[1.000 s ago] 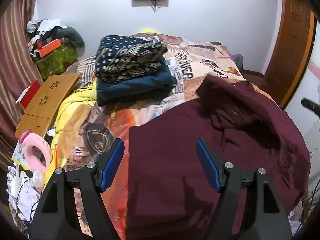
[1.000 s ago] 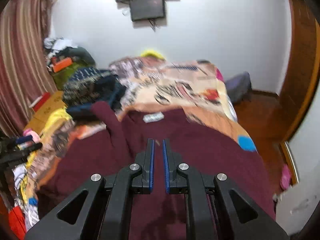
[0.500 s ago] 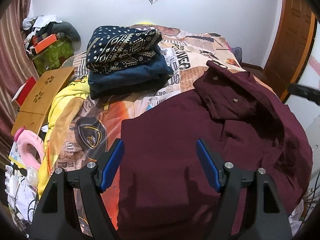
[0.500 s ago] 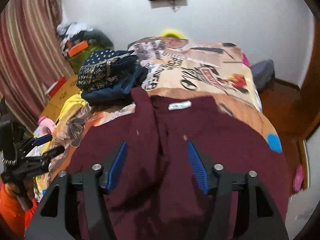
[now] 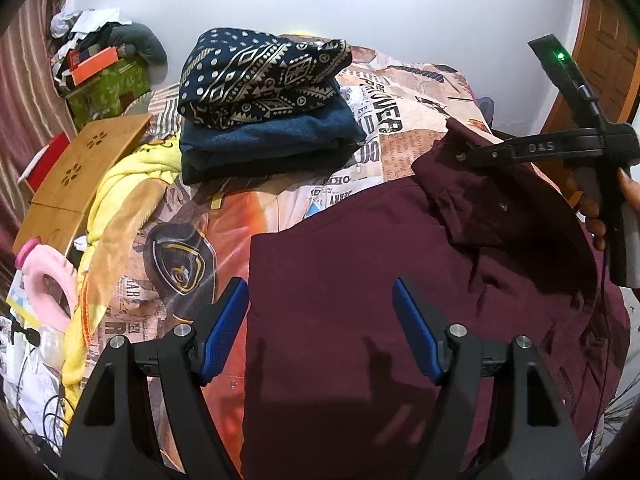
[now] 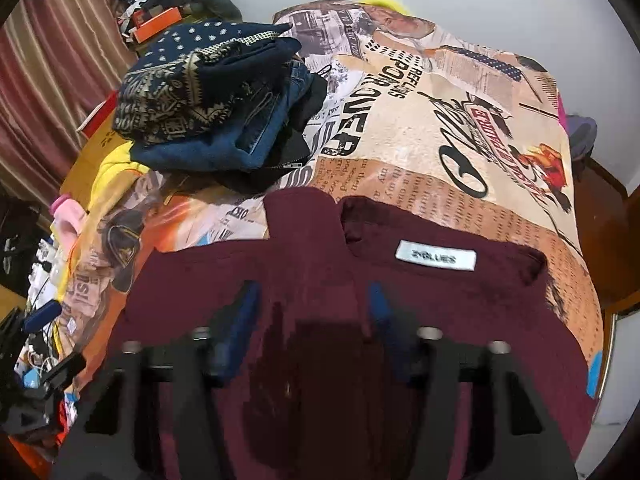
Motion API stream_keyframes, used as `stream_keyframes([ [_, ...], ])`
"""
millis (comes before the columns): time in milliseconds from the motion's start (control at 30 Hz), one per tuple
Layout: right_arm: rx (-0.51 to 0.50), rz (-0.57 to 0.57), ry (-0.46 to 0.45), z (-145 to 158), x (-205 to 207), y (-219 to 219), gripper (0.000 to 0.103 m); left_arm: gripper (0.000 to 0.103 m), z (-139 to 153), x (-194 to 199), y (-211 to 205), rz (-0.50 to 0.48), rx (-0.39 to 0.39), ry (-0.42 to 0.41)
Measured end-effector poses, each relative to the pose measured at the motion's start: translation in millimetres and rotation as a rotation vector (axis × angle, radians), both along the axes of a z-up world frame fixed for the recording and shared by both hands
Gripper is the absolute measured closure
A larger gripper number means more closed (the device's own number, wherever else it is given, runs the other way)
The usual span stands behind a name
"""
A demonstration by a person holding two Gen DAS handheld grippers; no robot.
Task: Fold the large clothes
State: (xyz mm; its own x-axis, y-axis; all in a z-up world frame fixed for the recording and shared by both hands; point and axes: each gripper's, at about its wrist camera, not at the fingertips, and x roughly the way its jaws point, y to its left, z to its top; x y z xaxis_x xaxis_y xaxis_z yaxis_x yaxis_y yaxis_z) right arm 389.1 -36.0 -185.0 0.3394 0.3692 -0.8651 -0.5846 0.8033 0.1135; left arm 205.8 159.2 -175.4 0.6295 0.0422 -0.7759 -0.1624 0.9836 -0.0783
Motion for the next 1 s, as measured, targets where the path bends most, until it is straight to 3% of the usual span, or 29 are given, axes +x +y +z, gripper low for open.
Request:
stream_keyframes([
  [267,0.121,-0.008,-0.141,45,-33,-29,0.087,0.030,-7,5,-7,-0.027,-0.015,0.030],
  [433,0.250,-0.122,-0.240,95,-62,-91,0.089,0.030,-4,4,-28,-0.068,-0.024,0.031],
  [600,0.337,-0.270,-0.324,121,-85,-153,0.091,0.030,-2,1,-54,-0.125,-0.014,0.037],
  [767,0.366,-0.409,-0.284,101,-101,-206,0.092,0.030,-5,0,-77,-0.171,-0.024,0.052],
  [1000,0.329,-0.583,-0.088,17,-117,-250,0.092,0.030,-32,-2,-100,-0.219,-0.036,0.143],
])
